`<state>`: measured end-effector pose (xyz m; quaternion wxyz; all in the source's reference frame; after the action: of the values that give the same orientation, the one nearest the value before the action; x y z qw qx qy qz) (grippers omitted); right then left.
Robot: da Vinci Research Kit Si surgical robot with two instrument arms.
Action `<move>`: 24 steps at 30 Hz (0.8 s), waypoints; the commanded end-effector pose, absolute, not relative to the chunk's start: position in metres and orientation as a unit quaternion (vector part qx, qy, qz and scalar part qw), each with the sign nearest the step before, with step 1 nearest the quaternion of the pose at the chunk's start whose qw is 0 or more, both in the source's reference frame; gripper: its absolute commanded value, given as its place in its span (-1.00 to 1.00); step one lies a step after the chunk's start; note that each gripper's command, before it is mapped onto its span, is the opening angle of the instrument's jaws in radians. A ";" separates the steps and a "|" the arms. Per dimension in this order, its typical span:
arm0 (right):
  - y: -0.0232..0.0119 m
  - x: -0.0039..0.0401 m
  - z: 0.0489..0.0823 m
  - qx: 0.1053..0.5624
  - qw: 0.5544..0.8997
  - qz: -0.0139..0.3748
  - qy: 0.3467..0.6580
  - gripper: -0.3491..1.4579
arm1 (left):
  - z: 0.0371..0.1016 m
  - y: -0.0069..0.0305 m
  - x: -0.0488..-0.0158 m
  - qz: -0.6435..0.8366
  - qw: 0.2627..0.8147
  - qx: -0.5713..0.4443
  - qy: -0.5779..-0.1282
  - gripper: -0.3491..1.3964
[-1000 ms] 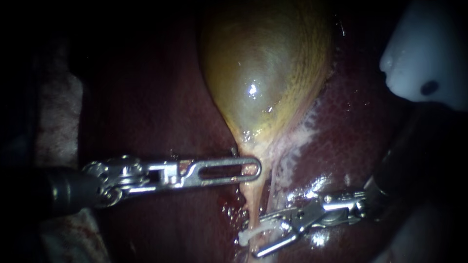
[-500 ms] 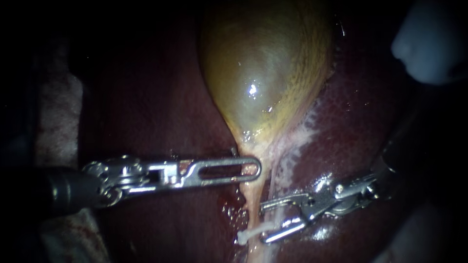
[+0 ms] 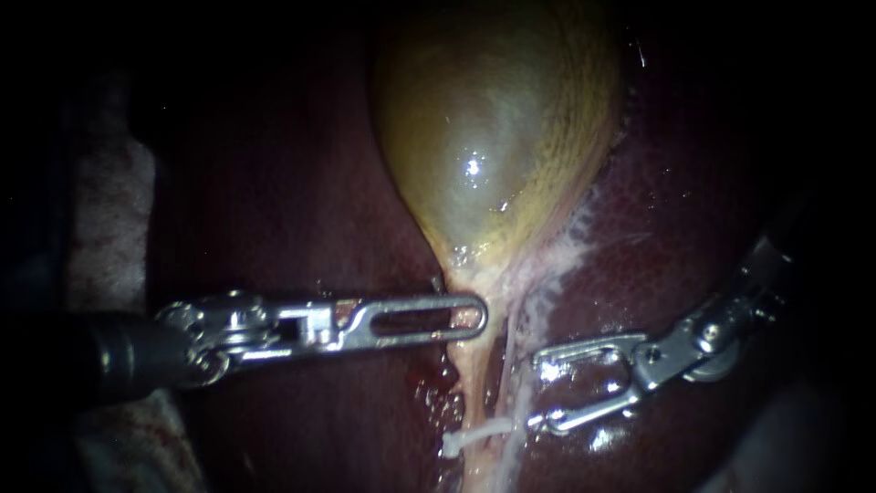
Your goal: Going back first clip left tube
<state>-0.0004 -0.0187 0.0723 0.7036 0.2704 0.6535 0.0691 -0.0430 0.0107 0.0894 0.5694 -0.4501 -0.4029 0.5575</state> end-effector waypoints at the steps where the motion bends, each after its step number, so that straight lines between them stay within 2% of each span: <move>1: -0.0184 -0.0007 0.0722 0.265 0.703 0.068 0.657 -0.09 | 0.0894 0.0107 -0.0430 0.557 0.569 -0.450 -0.403 -1.00; 8: -0.0180 -0.0032 0.0714 0.237 0.697 0.069 0.673 -0.08 | 0.0896 0.0106 -0.0431 0.558 0.569 -0.451 -0.403 -1.00; 24: -0.0180 -0.0030 0.0716 0.237 0.697 0.069 0.673 -0.07 | 0.0930 0.0111 -0.0434 0.560 0.571 -0.455 -0.392 -1.00</move>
<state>-0.0030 -0.0180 0.0716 0.6973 0.2366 0.6731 0.0694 -0.0434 0.0111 0.0932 0.5707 -0.4555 -0.3914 0.5600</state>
